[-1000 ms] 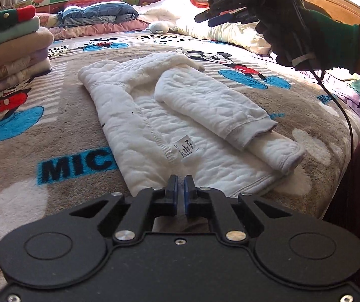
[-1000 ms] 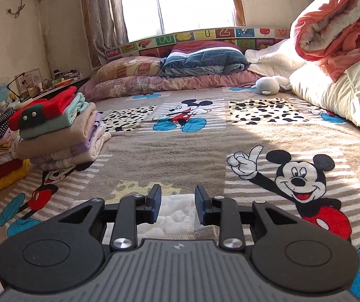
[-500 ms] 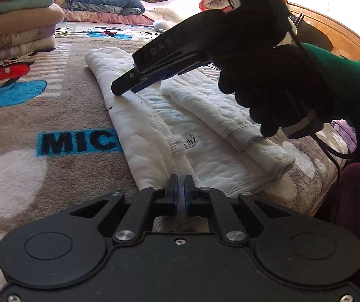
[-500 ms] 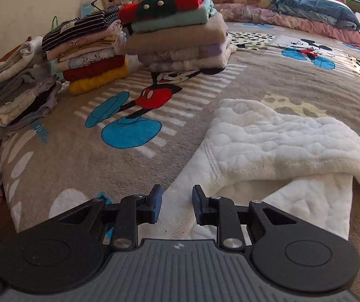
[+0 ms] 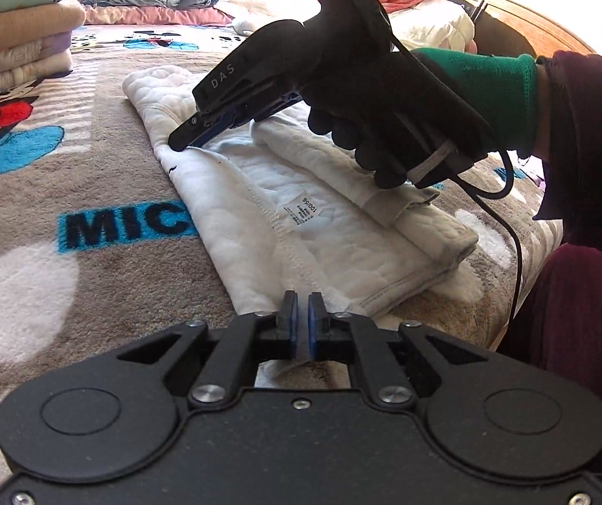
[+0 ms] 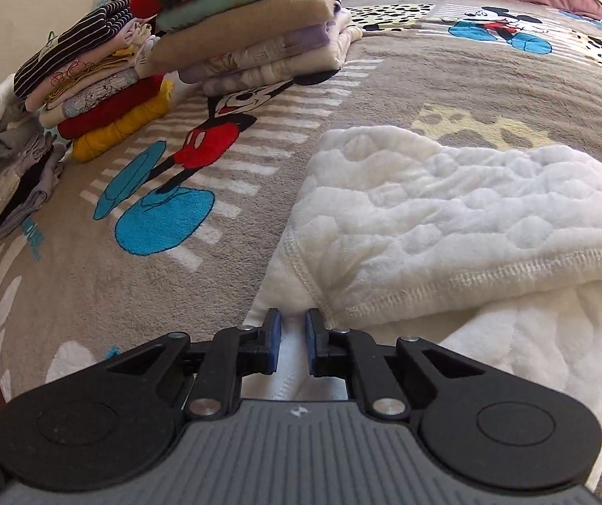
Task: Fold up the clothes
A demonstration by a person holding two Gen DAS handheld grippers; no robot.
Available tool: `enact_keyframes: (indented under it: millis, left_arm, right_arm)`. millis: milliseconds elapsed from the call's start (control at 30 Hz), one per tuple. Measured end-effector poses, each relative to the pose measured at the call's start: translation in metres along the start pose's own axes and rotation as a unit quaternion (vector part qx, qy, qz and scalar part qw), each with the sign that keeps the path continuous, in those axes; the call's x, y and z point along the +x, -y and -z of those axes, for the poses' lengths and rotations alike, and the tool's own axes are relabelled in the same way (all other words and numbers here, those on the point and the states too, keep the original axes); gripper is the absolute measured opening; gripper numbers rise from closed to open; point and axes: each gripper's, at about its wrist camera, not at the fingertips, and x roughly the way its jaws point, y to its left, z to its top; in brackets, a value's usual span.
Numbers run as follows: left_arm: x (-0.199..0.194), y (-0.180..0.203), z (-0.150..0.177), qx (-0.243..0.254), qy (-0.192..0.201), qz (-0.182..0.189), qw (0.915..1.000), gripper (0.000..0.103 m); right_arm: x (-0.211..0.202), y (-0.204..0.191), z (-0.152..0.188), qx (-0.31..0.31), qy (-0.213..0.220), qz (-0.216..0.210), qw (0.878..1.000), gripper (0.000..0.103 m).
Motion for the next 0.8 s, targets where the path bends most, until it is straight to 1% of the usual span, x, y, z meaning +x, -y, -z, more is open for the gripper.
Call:
enact_keyframes:
  millis: [100,200,233,267,300,400,500,567,667,800]
  left_arm:
    - [-0.001,0.002,0.002,0.004,0.000,-0.005,1.0000,0.003]
    - [-0.006,0.003,0.003,0.005,0.006,-0.003,1.0000,0.003]
    - [-0.010,0.004,0.004,0.007,0.011,0.003,0.9999,0.003]
    - [-0.013,0.005,0.005,0.012,0.016,0.007,0.9998,0.003]
    - [-0.016,0.006,0.006,0.016,0.019,0.011,0.9996,0.003]
    - [-0.025,0.010,0.008,0.028,0.027,0.027,0.9989,0.004]
    - [-0.033,0.013,0.008,0.045,0.031,0.043,0.9976,0.004]
    - [-0.042,0.012,0.007,0.055,0.037,0.052,0.9964,0.004]
    - [-0.059,-0.004,0.002,0.039,0.060,0.061,0.9955,0.004]
    - [-0.075,-0.035,-0.008,-0.013,0.097,0.043,0.9942,0.004]
  right_arm:
    - [0.001,-0.001,-0.002,0.006,-0.003,0.006,1.000,0.009]
    - [0.000,-0.010,-0.004,0.000,-0.005,0.025,1.000,0.010]
    - [-0.003,-0.015,-0.003,-0.010,0.000,0.033,0.999,0.011]
    - [-0.006,-0.020,-0.002,-0.018,0.007,0.038,0.999,0.012]
    - [-0.011,-0.025,-0.001,-0.027,0.018,0.040,0.999,0.017]
    - [-0.029,-0.026,0.003,-0.019,0.051,0.037,0.998,0.018]
    - [-0.047,-0.028,0.006,-0.012,0.074,0.030,0.997,0.020]
    - [-0.057,-0.033,0.010,-0.019,0.084,0.017,0.996,0.020]
    - [-0.077,-0.047,0.020,-0.040,0.097,0.000,0.994,0.020]
    - [-0.096,-0.066,0.041,-0.073,0.111,-0.005,0.991,0.020]
